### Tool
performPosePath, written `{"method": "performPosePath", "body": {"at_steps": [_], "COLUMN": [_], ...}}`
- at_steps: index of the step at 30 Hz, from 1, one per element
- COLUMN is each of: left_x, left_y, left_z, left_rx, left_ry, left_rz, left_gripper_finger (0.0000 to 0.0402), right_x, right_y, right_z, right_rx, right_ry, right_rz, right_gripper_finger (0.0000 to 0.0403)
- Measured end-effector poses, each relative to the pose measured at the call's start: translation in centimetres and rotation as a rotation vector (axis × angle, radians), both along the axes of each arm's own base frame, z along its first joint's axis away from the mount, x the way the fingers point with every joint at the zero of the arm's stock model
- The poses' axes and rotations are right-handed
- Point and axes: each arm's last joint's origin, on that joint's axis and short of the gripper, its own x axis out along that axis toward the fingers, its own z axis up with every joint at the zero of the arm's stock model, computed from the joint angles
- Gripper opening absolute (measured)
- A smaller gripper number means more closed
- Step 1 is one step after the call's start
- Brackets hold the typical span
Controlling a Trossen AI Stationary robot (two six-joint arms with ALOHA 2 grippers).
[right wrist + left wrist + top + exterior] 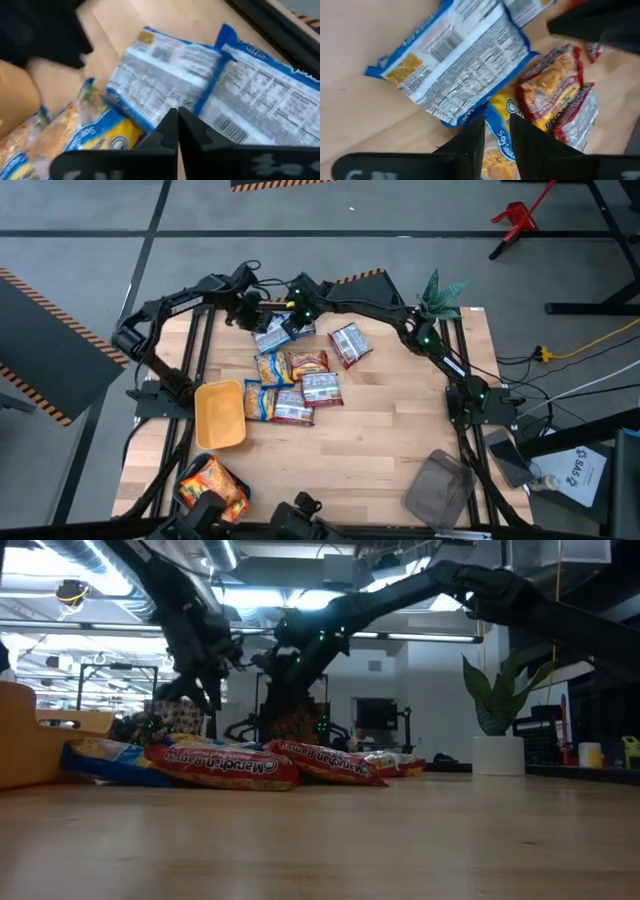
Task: Sort Maruchan noodles
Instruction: Put the blue noodle pack into the yellow bin
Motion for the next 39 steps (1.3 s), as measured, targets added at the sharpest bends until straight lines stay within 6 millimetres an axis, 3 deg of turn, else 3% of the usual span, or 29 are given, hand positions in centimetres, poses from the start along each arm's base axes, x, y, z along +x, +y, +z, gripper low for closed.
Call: {"method": "performPosePath", "body": {"at_steps": [6, 11, 15, 19, 22, 26, 31, 34, 39], "left_x": [-1.1, -0.5, 1.7, 4.4, 5.8, 5.7, 5.5, 6.1, 7.7], "left_y": [-0.6, -0.4, -1.1, -2.1, -2.4, -1.5, 0.2, 0.3, 0.7], "left_z": [1.8, 1.9, 2.4, 3.2, 2.6, 2.2, 5.5, 7.1, 9.1], "left_rx": [0.19, 0.142, 0.127, 0.198, 0.241, 0.241, 0.354, 0.487, 0.735], "left_ry": [0.158, 0.065, -0.037, -0.136, -0.123, -0.105, -0.23, -0.253, -0.346], "left_rz": [0.037, 0.127, 0.168, 0.164, 0.147, 0.129, -0.004, -0.119, -0.165], "left_gripper_finger": [0.0025, 0.0002, 0.0001, 0.0001, 0.0001, 0.0001, 0.0014, 0.004, 0.0098], "right_x": [-2.0, -4.6, -6.9, -9.8, -12.1, -14.7, -17.1, -17.7, -18.3], "right_y": [0.4, 1.5, 2.1, 1.2, 0.2, -1.6, -3.7, -4.5, -5.2], "right_z": [5.4, 10.1, 12.8, 15.4, 17.1, 17.8, 17.6, 17.4, 17.4], "right_rx": [-0.073, -0.183, -0.336, -0.418, -0.443, -0.405, -0.299, -0.255, -0.265], "right_ry": [-0.015, 0.017, 0.106, 0.156, 0.164, 0.184, 0.164, 0.129, 0.119], "right_rz": [-0.007, 0.056, 0.082, 0.073, 0.057, 0.026, 0.041, 0.053, 0.058], "right_gripper_finger": [0.0, 0.0, 0.0, 0.0, 0.0, 0.0, 0.0007, 0.003, 0.0093]}}
